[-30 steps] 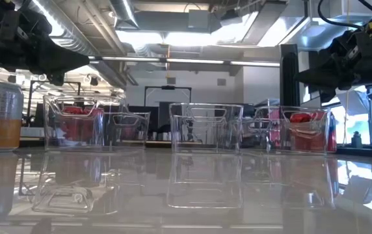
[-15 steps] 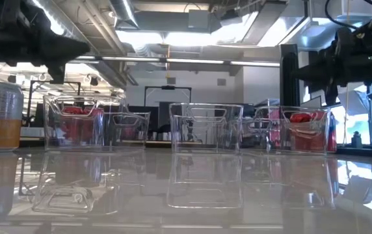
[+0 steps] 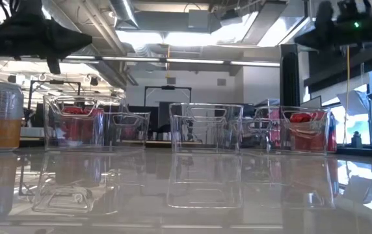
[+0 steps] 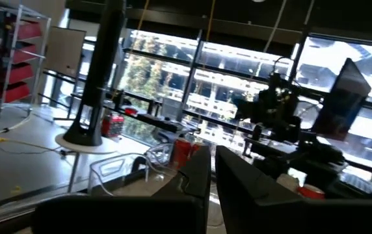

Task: Sort soda cans
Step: Put the top right red black soda can into the right transparent bin

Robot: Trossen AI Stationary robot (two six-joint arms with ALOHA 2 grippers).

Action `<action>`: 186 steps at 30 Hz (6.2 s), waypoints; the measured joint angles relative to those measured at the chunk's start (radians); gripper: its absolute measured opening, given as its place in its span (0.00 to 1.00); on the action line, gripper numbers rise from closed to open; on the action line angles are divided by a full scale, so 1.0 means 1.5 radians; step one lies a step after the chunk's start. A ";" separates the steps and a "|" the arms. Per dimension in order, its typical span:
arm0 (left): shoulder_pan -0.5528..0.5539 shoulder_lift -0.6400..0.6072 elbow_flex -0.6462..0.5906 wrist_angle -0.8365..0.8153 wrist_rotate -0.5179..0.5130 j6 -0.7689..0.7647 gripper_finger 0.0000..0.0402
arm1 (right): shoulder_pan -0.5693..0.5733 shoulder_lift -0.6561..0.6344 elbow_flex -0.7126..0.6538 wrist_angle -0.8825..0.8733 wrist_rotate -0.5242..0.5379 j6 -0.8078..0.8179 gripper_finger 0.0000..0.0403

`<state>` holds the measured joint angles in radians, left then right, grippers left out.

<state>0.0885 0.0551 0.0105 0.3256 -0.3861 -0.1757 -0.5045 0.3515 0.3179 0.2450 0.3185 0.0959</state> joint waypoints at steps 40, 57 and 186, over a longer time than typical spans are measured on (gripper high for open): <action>0.042 0.000 0.000 -0.041 0.000 -0.071 0.04 | -0.332 0.797 0.820 -0.821 0.055 -0.207 0.73; 0.042 0.000 0.000 -0.056 0.000 -0.105 0.04 | -0.372 0.844 0.817 -0.921 -0.028 -0.214 0.80; 0.041 0.000 0.000 -0.111 0.005 -0.070 0.04 | -0.143 1.030 1.195 -1.171 -0.208 -0.219 0.24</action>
<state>0.1493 0.0547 0.0109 0.1593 -0.3782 -0.2802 -0.7197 1.8973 2.1109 -1.5116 0.0067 -0.2321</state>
